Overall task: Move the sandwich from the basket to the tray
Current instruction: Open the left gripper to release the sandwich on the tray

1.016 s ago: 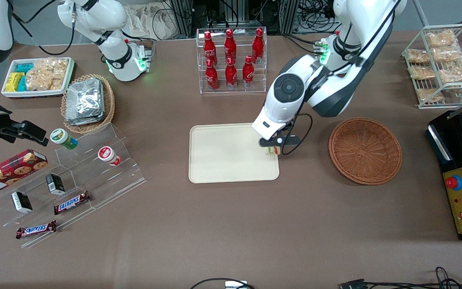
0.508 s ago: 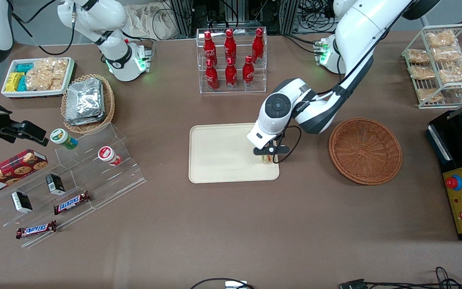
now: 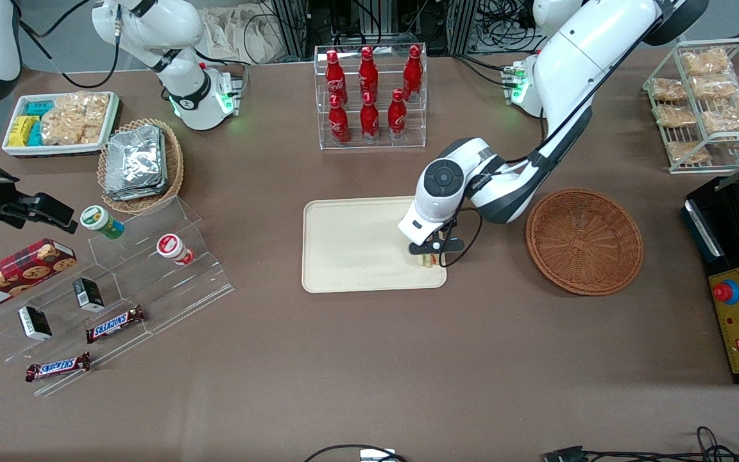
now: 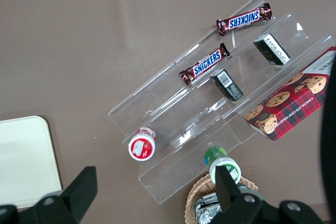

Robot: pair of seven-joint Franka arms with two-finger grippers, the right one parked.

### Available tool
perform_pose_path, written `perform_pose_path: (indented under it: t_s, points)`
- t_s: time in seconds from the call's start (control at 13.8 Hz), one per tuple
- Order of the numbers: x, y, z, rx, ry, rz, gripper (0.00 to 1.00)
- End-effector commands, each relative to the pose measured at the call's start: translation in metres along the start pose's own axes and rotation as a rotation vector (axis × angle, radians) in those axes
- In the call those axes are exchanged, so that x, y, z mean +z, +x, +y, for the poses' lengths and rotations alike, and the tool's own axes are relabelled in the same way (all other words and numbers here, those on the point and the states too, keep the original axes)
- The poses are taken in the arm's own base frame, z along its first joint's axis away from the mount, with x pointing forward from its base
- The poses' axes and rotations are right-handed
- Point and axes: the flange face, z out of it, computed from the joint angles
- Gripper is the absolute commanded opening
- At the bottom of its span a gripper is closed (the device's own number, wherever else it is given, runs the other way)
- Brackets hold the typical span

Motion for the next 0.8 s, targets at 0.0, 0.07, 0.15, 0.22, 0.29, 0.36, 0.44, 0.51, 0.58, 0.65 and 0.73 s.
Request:
perform_pose_path:
  t_s: [0.0, 0.07, 0.15, 0.22, 0.29, 0.36, 0.44, 0.51, 0.58, 0.65, 0.73]
  points:
    - [0.0010, 0.0001, 0.0014, -0.023, -0.005, 0.021, 0.99]
    - [0.0003, 0.0005, 0.0016, -0.027, -0.006, 0.022, 1.00]
    - [-0.0004, 0.0006, 0.0016, -0.027, -0.006, 0.024, 1.00]
    - [-0.0005, 0.0006, 0.0016, -0.027, -0.006, 0.024, 1.00]
    - [-0.0011, 0.0011, 0.0018, -0.029, -0.007, 0.025, 1.00]
    - [-0.0011, 0.0011, 0.0018, -0.033, -0.007, 0.025, 1.00]
    - [-0.0011, 0.0011, 0.0018, -0.035, -0.007, 0.025, 1.00]
    - [-0.0009, 0.0010, 0.0017, -0.035, -0.006, 0.024, 1.00]
    - [-0.0017, 0.0011, 0.0017, -0.035, -0.006, 0.026, 1.00]
    - [-0.0017, 0.0010, 0.0017, -0.036, -0.006, 0.025, 1.00]
    - [-0.0023, 0.0015, 0.0019, -0.036, -0.007, 0.026, 1.00]
